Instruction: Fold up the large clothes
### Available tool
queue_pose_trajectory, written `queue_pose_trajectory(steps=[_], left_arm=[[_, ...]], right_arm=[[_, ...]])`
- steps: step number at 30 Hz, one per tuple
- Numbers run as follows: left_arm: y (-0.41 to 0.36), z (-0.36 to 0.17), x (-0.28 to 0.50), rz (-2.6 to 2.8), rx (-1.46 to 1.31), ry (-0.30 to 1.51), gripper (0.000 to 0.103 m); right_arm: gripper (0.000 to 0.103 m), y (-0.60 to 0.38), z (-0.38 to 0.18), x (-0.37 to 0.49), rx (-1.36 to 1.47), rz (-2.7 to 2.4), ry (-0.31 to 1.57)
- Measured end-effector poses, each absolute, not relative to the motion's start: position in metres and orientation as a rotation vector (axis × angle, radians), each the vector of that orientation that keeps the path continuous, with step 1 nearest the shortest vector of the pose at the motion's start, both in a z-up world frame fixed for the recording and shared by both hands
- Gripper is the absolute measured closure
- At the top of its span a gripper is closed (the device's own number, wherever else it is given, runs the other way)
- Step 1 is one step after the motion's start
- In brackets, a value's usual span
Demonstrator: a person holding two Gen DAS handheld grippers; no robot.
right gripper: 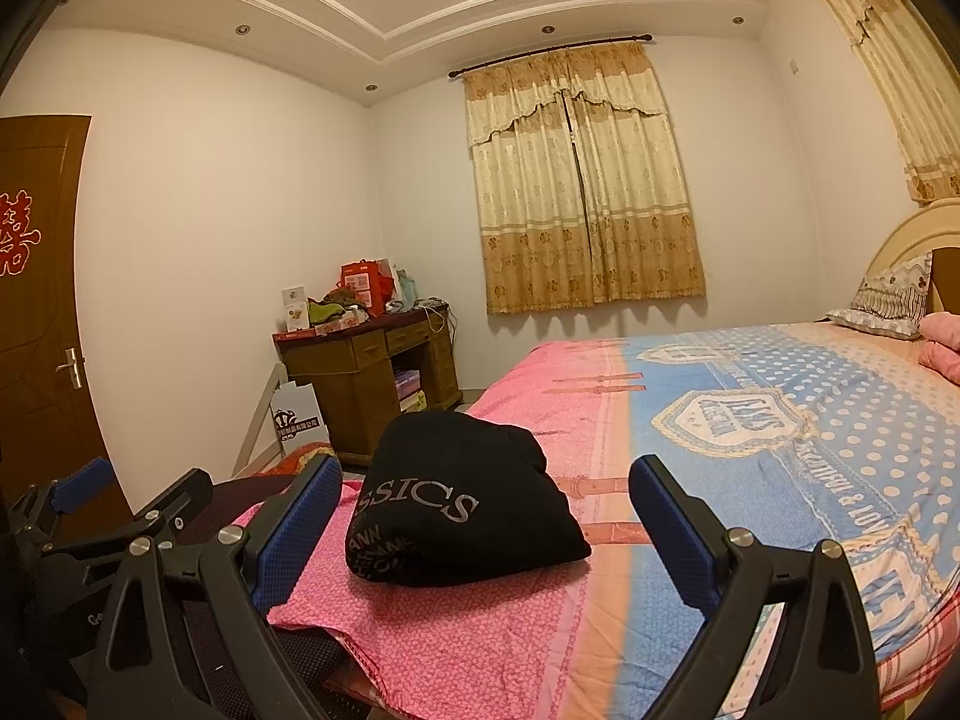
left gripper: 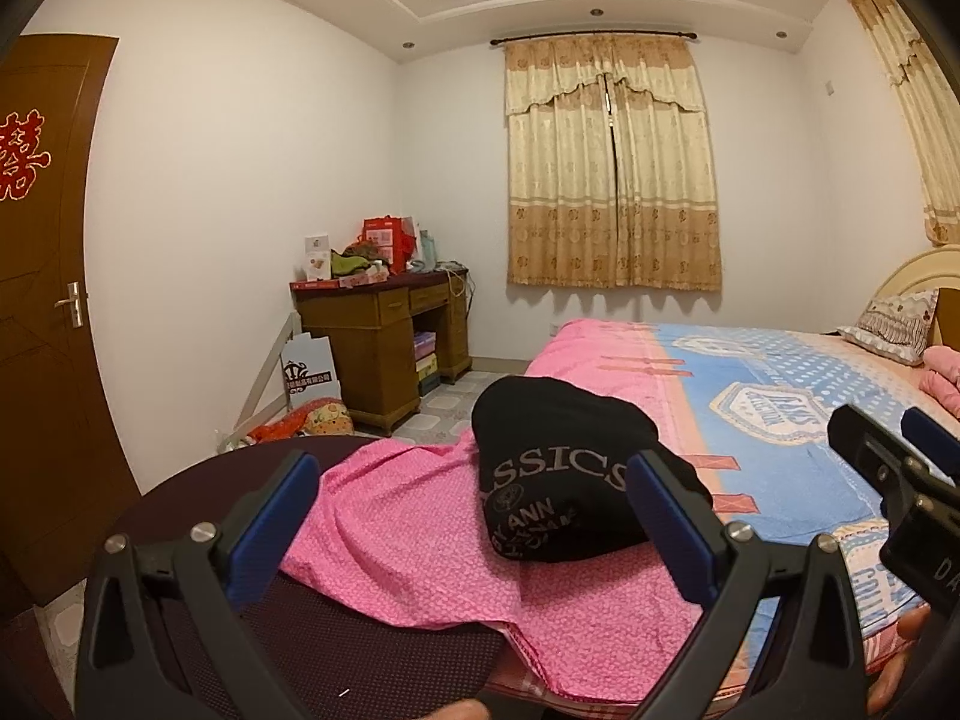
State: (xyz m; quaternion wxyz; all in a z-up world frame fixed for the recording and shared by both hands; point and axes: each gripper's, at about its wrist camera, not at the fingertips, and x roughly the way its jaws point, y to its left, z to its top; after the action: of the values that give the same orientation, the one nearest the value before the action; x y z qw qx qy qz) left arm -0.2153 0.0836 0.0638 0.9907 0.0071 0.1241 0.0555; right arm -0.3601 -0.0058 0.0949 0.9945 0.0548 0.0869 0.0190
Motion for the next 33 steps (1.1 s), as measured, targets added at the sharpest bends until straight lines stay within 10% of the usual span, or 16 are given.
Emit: queue_pose_trajectory(steps=[33], left_arm=[[0.088, 0.0628, -0.212, 0.16, 0.017, 0.255, 0.0]], right_arm=[[0.006, -0.0044, 0.0888, -0.3652, 0.124, 0.03, 0.183]])
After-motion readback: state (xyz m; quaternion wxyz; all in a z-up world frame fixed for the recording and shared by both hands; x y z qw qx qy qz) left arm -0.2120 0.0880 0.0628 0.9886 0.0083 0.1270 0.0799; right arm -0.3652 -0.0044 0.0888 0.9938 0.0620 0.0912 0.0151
